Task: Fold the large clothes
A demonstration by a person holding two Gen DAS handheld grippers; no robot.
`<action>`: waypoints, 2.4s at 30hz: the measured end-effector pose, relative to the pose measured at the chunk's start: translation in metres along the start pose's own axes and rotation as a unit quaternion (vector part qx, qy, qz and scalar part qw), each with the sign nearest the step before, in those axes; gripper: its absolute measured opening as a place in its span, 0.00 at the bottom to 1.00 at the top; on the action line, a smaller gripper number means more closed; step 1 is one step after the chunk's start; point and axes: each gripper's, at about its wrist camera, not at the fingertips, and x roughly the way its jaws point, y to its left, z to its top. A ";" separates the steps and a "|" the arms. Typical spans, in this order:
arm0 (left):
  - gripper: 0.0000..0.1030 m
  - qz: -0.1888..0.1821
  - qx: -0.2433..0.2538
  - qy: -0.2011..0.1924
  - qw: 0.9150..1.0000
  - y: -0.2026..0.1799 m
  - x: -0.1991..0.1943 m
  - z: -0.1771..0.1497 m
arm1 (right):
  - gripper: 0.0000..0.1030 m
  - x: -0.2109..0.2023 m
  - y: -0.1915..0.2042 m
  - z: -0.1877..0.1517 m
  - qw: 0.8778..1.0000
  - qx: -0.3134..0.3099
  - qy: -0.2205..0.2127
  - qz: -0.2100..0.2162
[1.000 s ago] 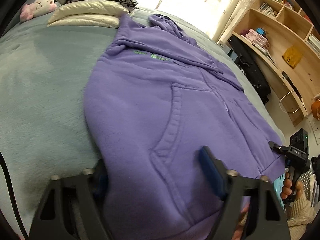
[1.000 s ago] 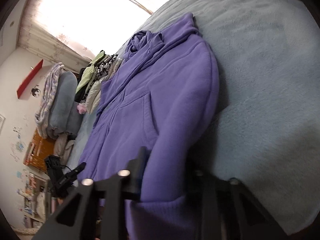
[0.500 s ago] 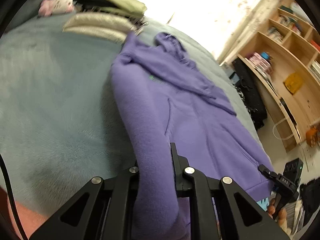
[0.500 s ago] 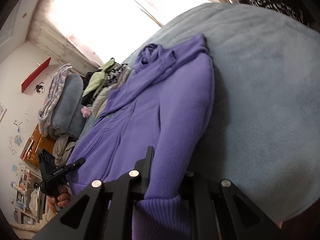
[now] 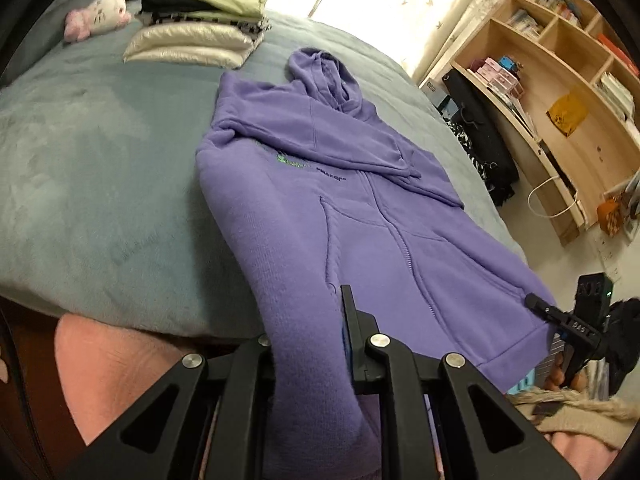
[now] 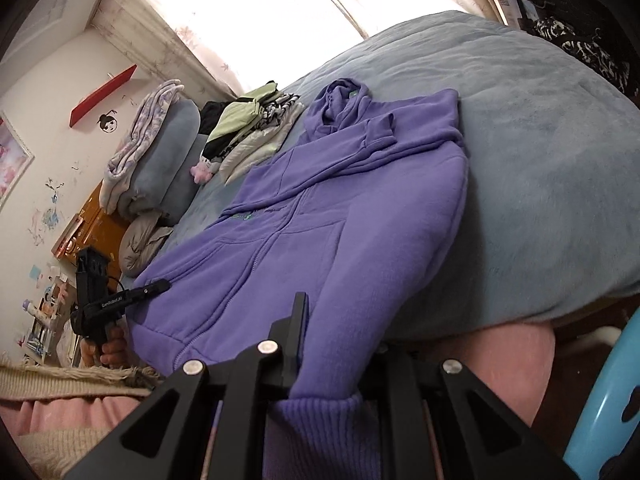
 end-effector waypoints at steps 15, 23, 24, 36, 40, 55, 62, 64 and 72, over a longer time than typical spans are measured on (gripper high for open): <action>0.29 -0.032 -0.039 -0.025 0.998 0.009 0.067 0.197 | 0.19 0.068 -0.027 0.170 0.994 0.108 0.005 0.012; 0.78 -0.084 -0.211 0.036 0.973 0.069 0.177 0.300 | 0.81 0.145 -0.092 0.263 0.968 0.247 -0.014 0.047; 0.78 -0.086 -0.223 0.038 0.970 0.075 0.188 0.302 | 0.81 0.152 -0.100 0.268 0.965 0.257 -0.019 0.052; 0.78 0.104 -0.100 0.011 0.989 0.101 0.252 0.331 | 0.81 0.199 -0.135 0.289 0.986 0.148 -0.001 -0.079; 0.78 0.151 -0.022 0.022 0.988 0.095 0.276 0.344 | 0.81 0.226 -0.143 0.294 0.988 0.114 0.016 -0.104; 0.08 0.219 0.105 -0.065 0.968 0.062 0.276 0.334 | 0.09 0.254 -0.128 0.284 0.982 0.013 -0.001 -0.190; 0.08 0.205 0.069 -0.066 0.974 0.075 0.260 0.331 | 0.09 0.222 -0.105 0.304 0.981 -0.006 -0.080 -0.176; 0.09 0.206 0.041 -0.051 0.976 0.089 0.276 0.337 | 0.09 0.243 -0.111 0.308 0.980 0.000 -0.060 -0.188; 0.17 0.208 0.011 -0.047 0.977 0.107 0.296 0.341 | 0.20 0.287 -0.142 0.298 0.975 0.029 -0.008 -0.222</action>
